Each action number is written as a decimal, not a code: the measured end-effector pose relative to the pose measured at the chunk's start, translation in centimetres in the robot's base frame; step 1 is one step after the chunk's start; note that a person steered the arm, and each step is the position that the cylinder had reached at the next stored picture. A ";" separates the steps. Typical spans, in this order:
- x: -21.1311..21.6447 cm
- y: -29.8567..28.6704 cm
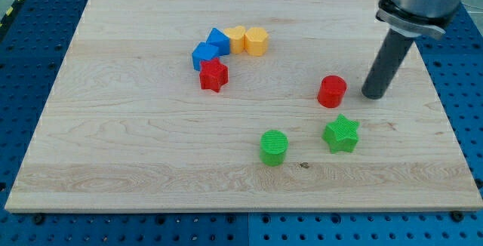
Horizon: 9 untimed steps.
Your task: Push the red circle towards the red star
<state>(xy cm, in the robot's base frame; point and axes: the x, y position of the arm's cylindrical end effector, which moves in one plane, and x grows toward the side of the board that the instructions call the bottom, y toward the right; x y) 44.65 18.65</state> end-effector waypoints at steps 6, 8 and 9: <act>2.4 -3.6; 2.4 -12.9; 2.4 -12.7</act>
<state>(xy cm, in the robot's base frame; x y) 47.04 5.95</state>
